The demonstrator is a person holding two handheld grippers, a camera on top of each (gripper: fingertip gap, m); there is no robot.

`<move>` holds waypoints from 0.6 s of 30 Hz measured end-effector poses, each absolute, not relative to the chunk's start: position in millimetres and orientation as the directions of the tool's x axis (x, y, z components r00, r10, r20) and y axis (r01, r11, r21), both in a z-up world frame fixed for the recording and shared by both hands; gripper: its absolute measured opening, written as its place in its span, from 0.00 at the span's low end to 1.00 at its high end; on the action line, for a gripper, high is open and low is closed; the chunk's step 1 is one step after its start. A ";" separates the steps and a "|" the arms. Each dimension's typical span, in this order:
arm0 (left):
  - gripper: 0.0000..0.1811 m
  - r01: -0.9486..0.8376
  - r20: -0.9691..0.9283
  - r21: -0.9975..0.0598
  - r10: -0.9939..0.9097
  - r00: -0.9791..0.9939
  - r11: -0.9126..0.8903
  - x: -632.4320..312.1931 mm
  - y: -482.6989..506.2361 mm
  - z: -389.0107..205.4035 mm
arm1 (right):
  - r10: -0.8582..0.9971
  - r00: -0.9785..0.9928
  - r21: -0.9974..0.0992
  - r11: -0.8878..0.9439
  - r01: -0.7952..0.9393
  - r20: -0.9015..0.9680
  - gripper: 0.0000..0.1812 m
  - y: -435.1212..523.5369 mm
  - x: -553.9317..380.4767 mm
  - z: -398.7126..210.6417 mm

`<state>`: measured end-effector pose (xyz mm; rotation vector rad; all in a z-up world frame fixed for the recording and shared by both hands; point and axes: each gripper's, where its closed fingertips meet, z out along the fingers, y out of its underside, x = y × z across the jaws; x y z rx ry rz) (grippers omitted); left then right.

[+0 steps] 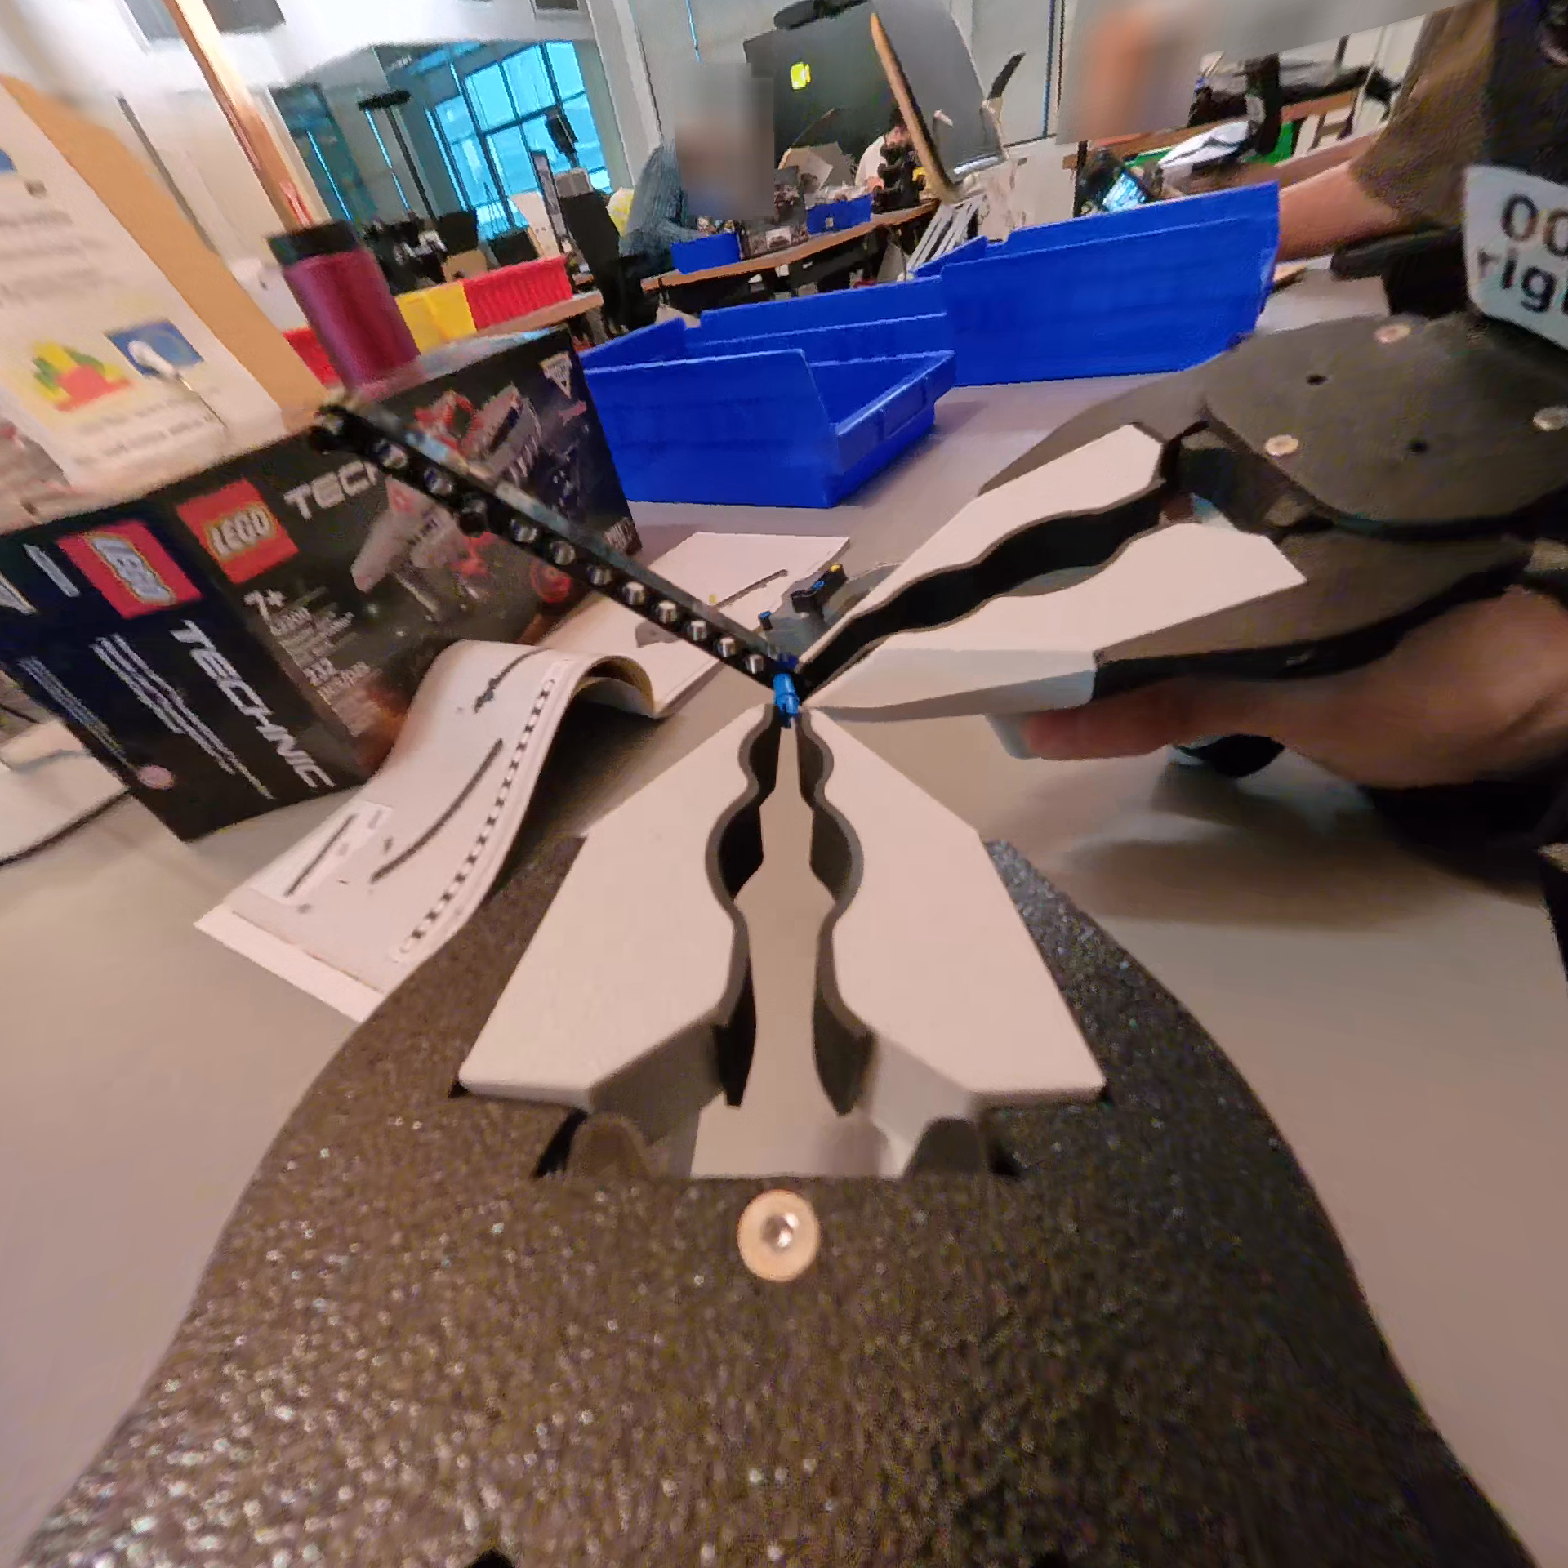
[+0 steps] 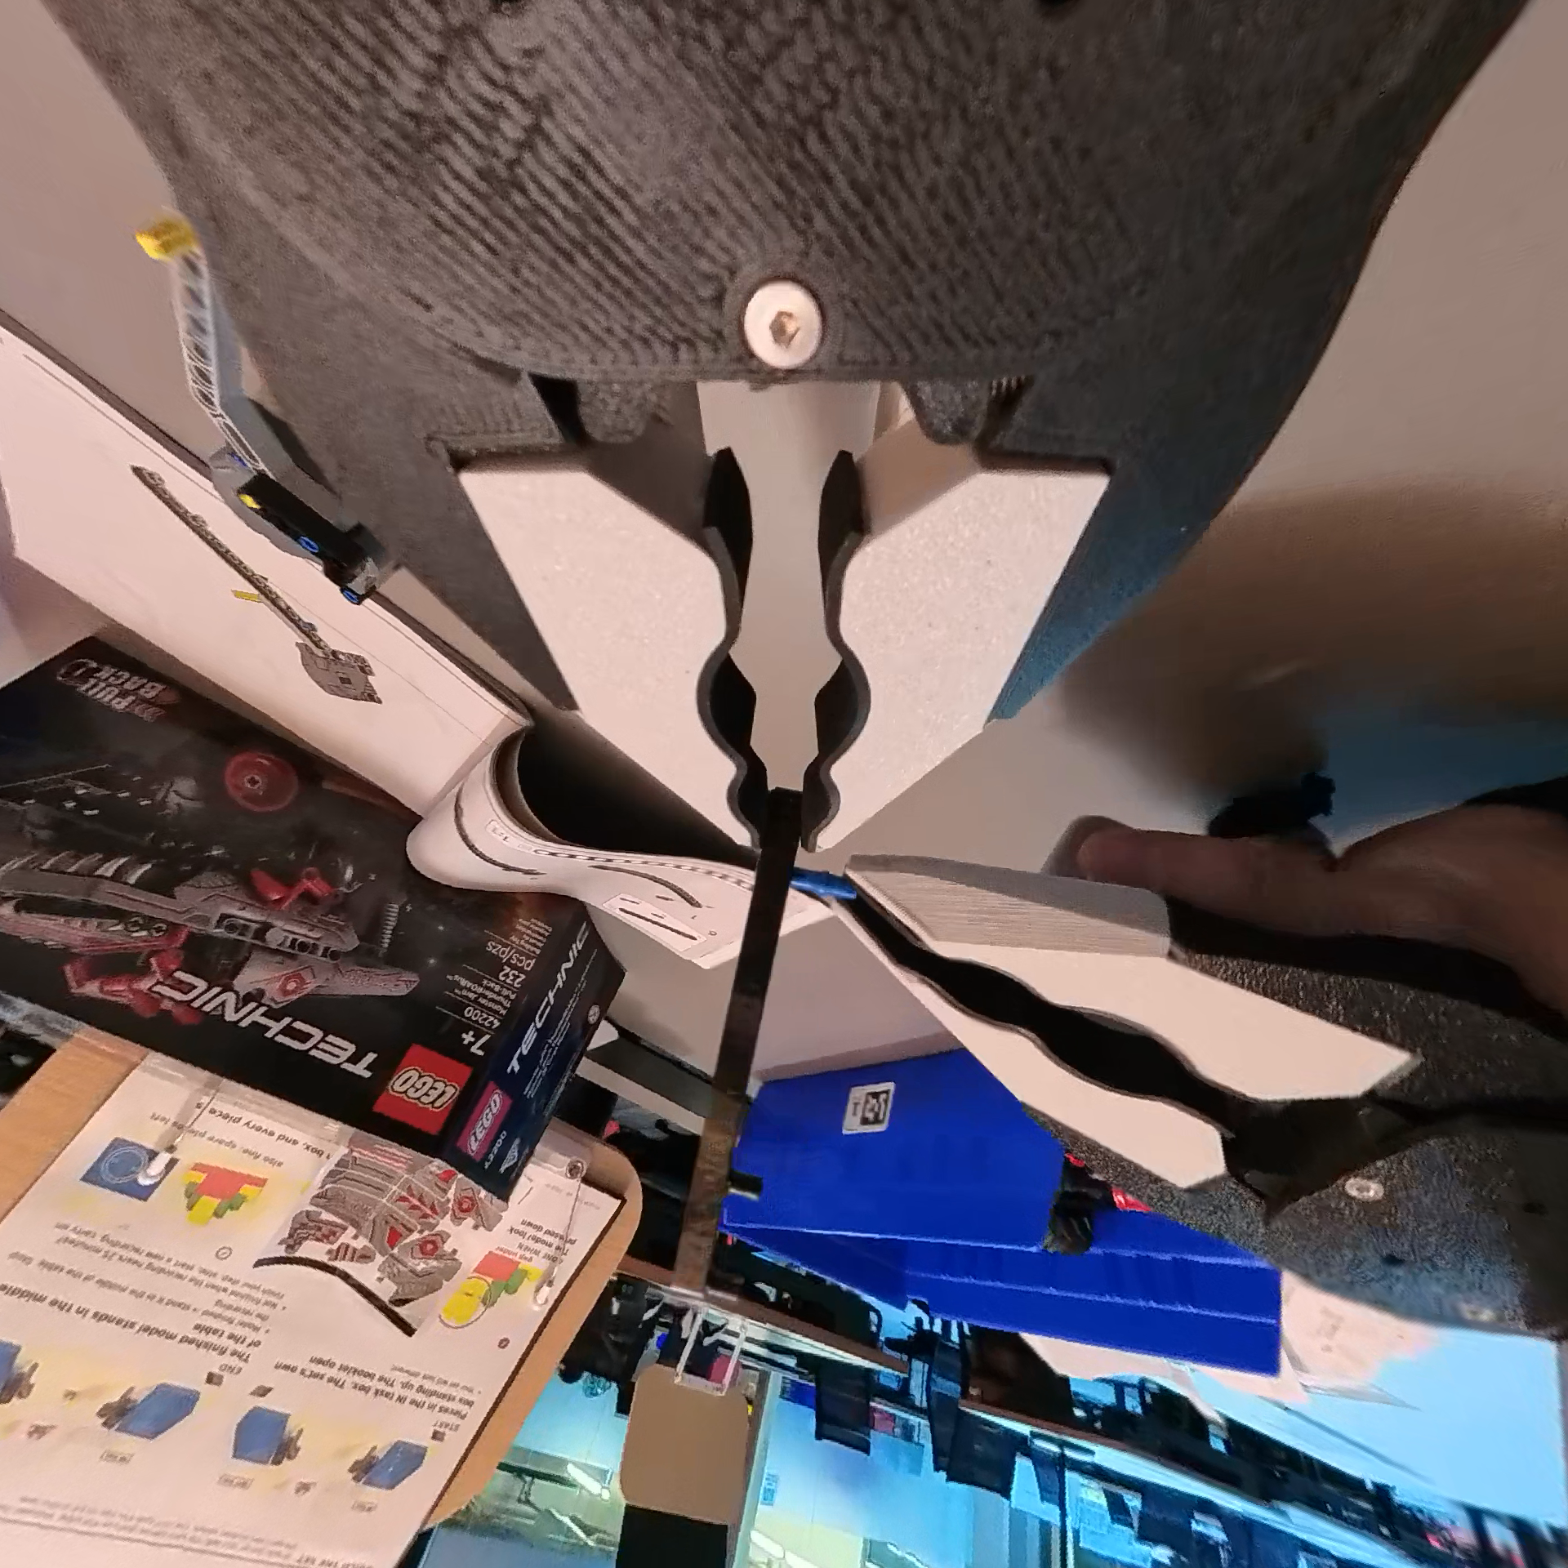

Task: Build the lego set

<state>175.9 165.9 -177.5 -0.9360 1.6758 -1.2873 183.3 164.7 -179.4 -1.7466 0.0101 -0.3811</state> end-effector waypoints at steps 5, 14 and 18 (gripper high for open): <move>0.00 -0.121 -0.112 -0.977 -0.909 -0.402 0.174 177.0 166.6 -180.9 | -0.210 0.938 -0.945 -0.235 0.226 0.276 0.03 165.4 183.4 -182.1; 0.00 -0.115 -0.205 -0.957 -0.900 -0.384 0.268 178.6 166.2 -185.3 | -0.190 0.925 -0.924 -0.265 0.274 0.329 0.04 166.9 178.2 -185.4; 0.00 -0.098 -0.261 -0.944 -0.893 -0.367 0.316 179.3 165.3 -185.4 | -0.171 0.936 -0.932 -0.252 0.260 0.307 0.04 166.1 179.0 -185.3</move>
